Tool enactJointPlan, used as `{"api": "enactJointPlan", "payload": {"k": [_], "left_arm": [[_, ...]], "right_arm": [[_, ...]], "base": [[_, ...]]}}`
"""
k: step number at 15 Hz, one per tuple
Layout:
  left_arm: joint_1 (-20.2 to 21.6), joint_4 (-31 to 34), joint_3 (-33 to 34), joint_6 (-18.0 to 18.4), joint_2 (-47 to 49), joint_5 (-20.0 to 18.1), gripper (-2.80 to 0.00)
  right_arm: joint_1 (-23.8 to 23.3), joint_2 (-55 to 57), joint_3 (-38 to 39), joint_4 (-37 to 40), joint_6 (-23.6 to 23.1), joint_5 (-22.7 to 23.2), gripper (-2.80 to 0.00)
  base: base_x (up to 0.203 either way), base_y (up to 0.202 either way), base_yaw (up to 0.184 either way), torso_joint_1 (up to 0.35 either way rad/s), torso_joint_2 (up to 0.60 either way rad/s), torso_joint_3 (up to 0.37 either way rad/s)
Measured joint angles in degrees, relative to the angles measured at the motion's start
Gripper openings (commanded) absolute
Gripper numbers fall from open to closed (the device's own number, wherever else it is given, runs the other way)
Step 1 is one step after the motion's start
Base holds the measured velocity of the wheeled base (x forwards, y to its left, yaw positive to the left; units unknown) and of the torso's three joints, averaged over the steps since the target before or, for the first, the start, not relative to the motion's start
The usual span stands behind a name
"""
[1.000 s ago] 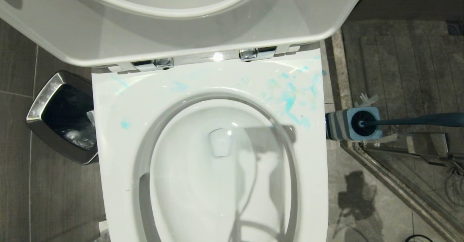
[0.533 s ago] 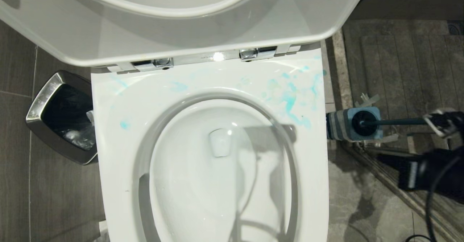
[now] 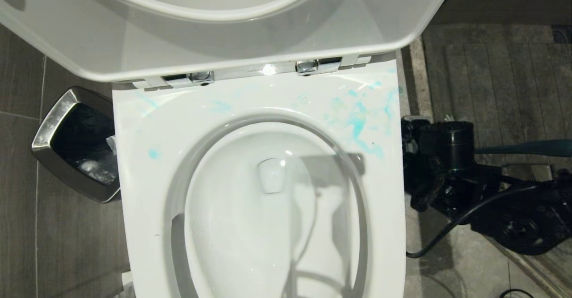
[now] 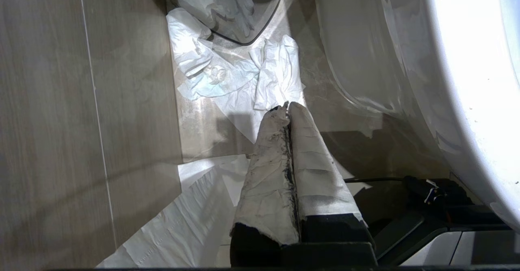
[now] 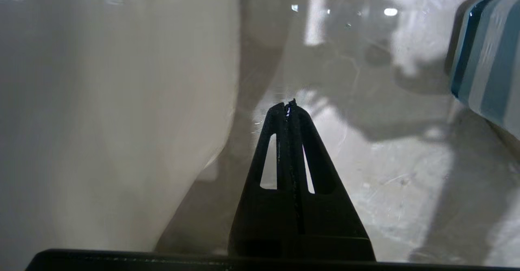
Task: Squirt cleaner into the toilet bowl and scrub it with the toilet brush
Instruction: Pour in the cleaning agent
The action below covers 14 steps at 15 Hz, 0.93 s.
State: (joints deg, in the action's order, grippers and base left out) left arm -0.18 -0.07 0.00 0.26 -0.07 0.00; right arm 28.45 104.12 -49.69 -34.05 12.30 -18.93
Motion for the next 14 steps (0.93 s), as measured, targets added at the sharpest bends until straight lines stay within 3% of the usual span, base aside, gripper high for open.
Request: {"api": "enactJointPlan", "payload": {"k": [2,4,8,14], "left_arm": [[0.0,0.0,0.0,0.0,0.0,0.0,-2.8],[0.0,0.0,0.0,0.0,0.0,0.0,-2.8],[0.0,0.0,0.0,0.0,0.0,0.0,-2.8],[0.0,0.0,0.0,0.0,0.0,0.0,-2.8]], "right_arm": [[0.2,4.4,-0.2,-4.3,-1.1,-3.1,-2.8],[-0.4,7.5,0.5,-10.1,-5.4,-5.1,-2.8],[-6.8,12.7,-0.2,-20.4,-11.7,-5.5,-2.8],[-14.0,19.5,-6.6,-24.2,-11.7,-5.0,-2.8]], "base": [[0.0,0.0,0.0,0.0,0.0,0.0],[0.0,0.0,0.0,0.0,0.0,0.0],[0.0,0.0,0.0,0.0,0.0,0.0],[0.0,0.0,0.0,0.0,0.0,0.0]]}}
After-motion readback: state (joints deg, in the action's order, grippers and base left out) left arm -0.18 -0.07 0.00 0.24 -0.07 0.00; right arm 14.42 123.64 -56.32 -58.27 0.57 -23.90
